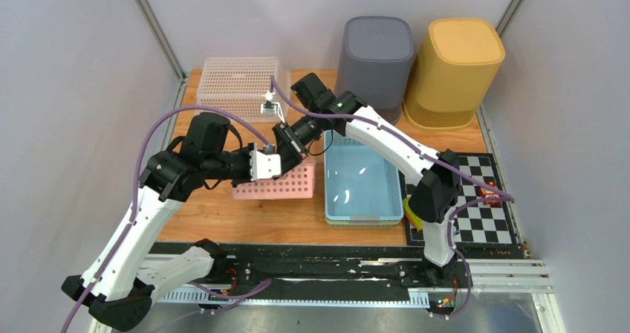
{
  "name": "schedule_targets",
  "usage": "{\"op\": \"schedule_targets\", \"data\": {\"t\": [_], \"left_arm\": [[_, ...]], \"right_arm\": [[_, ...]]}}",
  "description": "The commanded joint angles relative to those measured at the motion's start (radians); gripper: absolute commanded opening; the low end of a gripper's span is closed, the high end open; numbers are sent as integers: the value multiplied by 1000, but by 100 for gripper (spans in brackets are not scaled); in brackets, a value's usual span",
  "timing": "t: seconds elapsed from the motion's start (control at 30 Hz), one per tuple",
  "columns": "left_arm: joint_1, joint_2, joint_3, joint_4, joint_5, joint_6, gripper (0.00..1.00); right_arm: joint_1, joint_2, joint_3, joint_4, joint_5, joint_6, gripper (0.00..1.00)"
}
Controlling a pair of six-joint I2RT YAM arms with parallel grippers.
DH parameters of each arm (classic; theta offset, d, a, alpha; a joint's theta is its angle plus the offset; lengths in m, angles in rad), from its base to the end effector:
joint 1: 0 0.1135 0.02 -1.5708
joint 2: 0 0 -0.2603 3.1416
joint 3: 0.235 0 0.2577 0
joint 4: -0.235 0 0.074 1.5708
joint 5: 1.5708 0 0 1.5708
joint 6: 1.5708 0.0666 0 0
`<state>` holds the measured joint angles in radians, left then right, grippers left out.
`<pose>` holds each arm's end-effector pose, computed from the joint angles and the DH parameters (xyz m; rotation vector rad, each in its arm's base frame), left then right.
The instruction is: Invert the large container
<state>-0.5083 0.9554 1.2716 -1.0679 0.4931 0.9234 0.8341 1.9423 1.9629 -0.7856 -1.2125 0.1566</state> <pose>0.1473 -0.1182 0.3704 1.6440 1.5197 -0.3490 0.2454 0.3634 0.3538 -1.4203 1.9641 1.8889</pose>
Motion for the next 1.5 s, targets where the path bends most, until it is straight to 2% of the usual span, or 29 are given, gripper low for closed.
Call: {"op": "schedule_targets", "data": {"t": [0.0,0.1,0.3,0.53,0.73,0.9,1.2,1.47], "left_arm": [[-1,-14,6,-18,-16,-20,0],[-1,-5,36,-37,-32,-23,0],[11,37,137,-101,-19,-32,0],[126,175,301,-260,90,5,0],[203,293,429,-387,192,34,0],[225,372,510,-474,254,40,0],[314,480,549,-522,331,47,0],[410,565,576,-529,413,50,2]], "right_arm": [[-32,-21,76,17,-23,-40,34],[-67,-48,94,17,42,-91,45],[-125,-154,56,18,157,-309,56],[-158,-361,-172,49,201,-648,61],[-172,-470,-401,162,238,-773,63],[-173,-506,-538,287,206,-782,65],[-170,-501,-701,581,115,-588,68],[-135,-450,-725,648,96,-530,68]]}}
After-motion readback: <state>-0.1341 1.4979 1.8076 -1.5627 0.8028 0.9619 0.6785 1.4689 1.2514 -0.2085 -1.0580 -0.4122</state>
